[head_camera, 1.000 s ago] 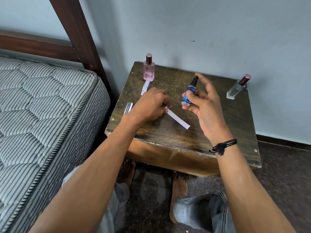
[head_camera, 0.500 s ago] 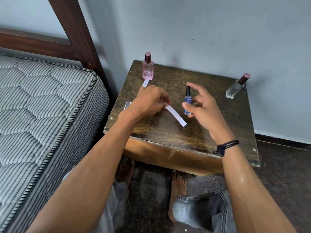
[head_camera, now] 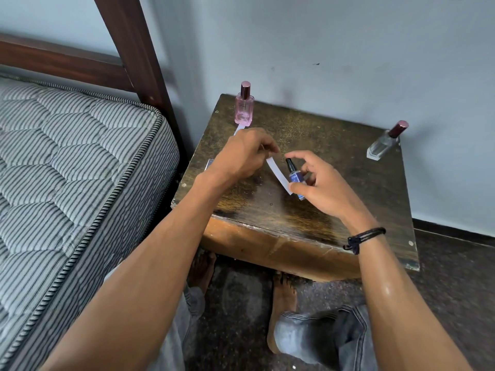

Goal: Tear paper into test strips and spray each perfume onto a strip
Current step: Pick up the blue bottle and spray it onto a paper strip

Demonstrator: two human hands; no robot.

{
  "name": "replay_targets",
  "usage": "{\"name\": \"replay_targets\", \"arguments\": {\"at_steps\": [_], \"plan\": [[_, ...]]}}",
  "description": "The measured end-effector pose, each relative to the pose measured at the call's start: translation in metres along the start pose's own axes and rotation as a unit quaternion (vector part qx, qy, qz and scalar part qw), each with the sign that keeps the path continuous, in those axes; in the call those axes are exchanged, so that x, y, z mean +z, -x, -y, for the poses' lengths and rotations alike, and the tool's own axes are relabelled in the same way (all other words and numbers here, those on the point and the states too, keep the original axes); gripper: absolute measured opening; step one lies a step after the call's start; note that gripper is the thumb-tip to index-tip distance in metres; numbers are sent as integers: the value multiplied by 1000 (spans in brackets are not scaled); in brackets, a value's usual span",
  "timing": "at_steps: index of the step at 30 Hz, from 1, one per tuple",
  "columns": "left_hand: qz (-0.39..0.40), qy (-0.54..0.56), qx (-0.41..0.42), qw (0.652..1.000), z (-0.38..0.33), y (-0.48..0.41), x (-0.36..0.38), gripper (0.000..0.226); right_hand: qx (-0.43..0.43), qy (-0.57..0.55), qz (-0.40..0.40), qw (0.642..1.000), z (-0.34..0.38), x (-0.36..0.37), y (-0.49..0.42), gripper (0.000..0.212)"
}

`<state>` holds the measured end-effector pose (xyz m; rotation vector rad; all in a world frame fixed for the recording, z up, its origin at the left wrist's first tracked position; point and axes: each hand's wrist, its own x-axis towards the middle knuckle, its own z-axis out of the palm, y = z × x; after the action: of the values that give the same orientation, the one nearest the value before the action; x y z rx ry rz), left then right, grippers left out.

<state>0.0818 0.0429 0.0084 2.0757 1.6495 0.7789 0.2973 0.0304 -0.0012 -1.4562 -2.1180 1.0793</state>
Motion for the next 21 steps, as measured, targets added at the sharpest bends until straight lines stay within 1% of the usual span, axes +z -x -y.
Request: {"name": "replay_targets", "arguments": {"at_steps": [3,7,14,16,21], "plan": [[-4,8,-21,1000,3,0,0,13,-10,19,15,1000,-1,3,0,54],[7,16,-41,999,4,0,2,13,-27,39,4,999,-3,9,-1,45],[12,25,-53,998,5,-1,4,11,-77,121,-93,985,1,28,0,17],[15,36,-58,998,5,-1,4,10,-88,140,-123,978,2,35,2,16],[18,50,-69,996,7,-2,4,11,-112,140,-169,969,0,48,4,21]]}}
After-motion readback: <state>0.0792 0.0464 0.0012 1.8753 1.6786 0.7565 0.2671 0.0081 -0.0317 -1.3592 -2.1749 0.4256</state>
